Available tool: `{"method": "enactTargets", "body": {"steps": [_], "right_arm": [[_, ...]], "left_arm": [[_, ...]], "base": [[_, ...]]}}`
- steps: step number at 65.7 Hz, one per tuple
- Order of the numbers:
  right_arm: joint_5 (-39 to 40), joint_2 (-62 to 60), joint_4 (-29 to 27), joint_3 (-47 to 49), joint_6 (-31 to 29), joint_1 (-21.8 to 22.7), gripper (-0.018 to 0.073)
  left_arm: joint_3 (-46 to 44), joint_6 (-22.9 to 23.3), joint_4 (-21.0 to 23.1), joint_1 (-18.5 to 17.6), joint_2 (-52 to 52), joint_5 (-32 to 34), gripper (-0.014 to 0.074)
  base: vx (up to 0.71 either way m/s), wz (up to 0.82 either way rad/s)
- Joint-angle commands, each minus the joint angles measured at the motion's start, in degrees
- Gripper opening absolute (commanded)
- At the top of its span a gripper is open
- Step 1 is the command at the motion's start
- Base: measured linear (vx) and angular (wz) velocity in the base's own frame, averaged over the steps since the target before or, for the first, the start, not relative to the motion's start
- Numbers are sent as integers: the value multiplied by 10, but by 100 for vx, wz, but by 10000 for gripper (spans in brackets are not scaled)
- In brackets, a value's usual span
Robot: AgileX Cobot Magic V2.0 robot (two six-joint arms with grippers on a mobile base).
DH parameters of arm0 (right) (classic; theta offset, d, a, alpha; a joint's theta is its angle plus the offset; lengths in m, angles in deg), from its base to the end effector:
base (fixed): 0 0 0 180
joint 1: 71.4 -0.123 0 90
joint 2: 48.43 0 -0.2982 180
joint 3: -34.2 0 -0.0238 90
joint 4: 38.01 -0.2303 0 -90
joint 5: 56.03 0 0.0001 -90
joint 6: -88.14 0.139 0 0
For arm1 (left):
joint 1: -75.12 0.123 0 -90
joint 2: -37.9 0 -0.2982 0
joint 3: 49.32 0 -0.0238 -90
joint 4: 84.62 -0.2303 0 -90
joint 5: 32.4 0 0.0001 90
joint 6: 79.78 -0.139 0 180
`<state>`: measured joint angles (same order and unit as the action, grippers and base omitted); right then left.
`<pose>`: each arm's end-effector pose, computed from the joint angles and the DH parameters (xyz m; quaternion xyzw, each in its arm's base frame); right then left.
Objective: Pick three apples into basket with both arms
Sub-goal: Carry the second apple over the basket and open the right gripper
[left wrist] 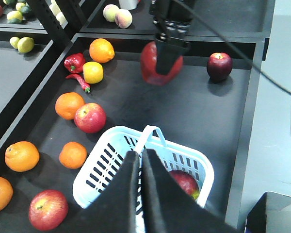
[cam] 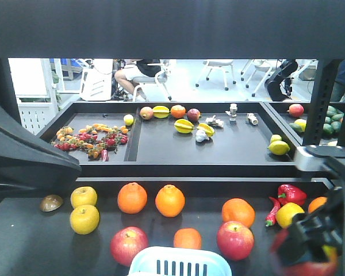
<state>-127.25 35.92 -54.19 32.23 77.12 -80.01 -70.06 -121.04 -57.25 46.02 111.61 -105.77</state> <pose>0.2433 0.0739 0.3350 -0.1473 0.9600 0.1354 0.1957 0.1352 -0.1453 0.4964 0.5338 0.6845 -0.1851 0.4607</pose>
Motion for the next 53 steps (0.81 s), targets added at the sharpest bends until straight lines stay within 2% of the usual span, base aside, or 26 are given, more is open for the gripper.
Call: {"method": "enactTargets", "body": {"steps": [1, 15, 24, 33, 53], "right_arm": [[-14, -28, -22, 13, 15, -51, 292], [8, -12, -24, 13, 58, -177, 292], [51, 20, -23, 13, 60, -248, 292], [87, 67, -23, 13, 60, -280, 292], [126, 166, -21, 13, 58, -285, 315]], "left_arm": [[-16, 6, 18, -5, -10, 19, -8], [-16, 6, 18, -5, -10, 19, -8], [-16, 6, 18, -5, -10, 19, -8], [-16, 6, 18, -5, -10, 19, -8], [-16, 6, 18, -5, -10, 19, -8]], "base": [[0, 0], [0, 0], [0, 0], [0, 0], [0, 0]]}}
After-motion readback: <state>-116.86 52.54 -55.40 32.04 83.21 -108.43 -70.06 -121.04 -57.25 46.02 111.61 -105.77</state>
